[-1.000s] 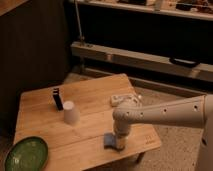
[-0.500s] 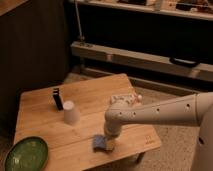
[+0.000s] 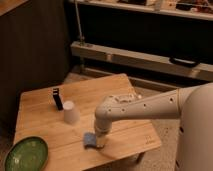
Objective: Wipe the white sponge on the table
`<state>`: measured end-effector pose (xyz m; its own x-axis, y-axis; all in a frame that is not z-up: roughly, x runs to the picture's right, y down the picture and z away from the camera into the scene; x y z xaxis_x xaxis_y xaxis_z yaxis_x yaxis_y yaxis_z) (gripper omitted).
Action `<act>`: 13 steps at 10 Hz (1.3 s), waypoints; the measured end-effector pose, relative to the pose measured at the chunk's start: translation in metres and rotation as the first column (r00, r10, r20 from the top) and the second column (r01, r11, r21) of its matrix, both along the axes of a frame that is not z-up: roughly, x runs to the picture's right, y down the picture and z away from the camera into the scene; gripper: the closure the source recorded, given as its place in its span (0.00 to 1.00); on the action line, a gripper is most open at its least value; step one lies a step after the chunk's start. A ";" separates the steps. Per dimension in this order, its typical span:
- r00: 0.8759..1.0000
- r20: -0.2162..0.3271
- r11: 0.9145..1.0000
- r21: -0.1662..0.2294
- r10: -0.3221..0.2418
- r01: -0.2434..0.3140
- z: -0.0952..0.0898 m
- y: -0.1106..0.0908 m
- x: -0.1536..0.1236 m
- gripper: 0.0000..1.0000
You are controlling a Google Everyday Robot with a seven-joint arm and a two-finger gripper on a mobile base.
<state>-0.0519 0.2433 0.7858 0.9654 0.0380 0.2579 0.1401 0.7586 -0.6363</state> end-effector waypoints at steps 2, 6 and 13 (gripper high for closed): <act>1.000 0.010 1.000 0.016 0.005 -0.005 0.009 -0.016 -0.010 0.87; 0.999 0.018 0.998 0.052 0.039 -0.040 0.027 -0.060 -0.029 0.87; 0.986 -0.138 0.995 0.027 0.096 -0.094 0.076 -0.081 0.043 0.87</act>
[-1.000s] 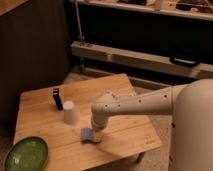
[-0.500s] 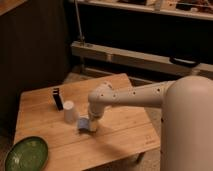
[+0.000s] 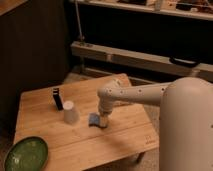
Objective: Wipe the white sponge on the table
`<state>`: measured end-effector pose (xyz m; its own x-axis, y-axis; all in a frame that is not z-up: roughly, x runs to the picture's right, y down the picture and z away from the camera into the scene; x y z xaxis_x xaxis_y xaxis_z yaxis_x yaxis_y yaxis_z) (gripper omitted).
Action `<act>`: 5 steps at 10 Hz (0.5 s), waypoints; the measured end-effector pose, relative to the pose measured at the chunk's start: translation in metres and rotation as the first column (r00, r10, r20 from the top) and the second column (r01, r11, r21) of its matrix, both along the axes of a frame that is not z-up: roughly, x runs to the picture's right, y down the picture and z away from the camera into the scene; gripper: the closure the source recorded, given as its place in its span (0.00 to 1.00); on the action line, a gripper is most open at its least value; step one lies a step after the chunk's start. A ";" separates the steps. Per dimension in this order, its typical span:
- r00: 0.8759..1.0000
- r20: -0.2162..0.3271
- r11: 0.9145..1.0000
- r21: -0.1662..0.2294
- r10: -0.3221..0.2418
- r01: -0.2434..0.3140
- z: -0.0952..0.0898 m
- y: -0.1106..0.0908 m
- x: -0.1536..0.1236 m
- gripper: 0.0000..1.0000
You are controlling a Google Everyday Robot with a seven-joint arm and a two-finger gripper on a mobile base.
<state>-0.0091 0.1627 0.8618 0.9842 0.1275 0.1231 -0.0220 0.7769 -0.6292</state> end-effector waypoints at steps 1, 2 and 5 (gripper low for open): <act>1.000 -0.030 1.000 -0.004 0.009 -0.009 0.000 0.003 0.020 0.87; 0.998 -0.054 1.000 -0.007 0.014 -0.015 -0.002 0.006 0.037 0.87; 0.994 -0.101 1.000 -0.008 0.028 -0.029 -0.019 0.021 0.080 0.87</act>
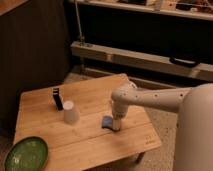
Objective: Wipe the white sponge on the table
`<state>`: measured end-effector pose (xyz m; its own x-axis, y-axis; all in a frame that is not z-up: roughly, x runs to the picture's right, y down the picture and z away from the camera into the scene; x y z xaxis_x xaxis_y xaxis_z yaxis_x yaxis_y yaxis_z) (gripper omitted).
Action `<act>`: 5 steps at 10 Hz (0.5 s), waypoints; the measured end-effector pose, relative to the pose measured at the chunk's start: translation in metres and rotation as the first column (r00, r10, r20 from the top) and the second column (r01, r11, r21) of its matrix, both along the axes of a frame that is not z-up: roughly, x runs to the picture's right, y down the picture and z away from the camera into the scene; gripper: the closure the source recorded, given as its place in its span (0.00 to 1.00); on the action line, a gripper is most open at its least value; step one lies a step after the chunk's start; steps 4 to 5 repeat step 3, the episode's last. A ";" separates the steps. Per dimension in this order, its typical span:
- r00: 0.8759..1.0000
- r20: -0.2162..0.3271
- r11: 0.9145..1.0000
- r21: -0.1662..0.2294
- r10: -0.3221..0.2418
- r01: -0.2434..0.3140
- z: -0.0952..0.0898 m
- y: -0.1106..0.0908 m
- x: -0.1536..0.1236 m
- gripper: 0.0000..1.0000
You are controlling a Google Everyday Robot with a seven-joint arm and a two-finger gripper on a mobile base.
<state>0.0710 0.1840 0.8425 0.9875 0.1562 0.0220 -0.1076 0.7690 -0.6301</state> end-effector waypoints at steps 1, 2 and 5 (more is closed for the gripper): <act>1.000 -0.013 1.000 -0.009 0.006 -0.006 -0.009 0.010 0.015 0.87; 1.000 -0.013 1.000 -0.017 0.005 -0.005 -0.017 0.020 0.019 0.87; 1.000 -0.002 1.000 -0.029 0.006 -0.006 -0.025 0.029 0.016 0.87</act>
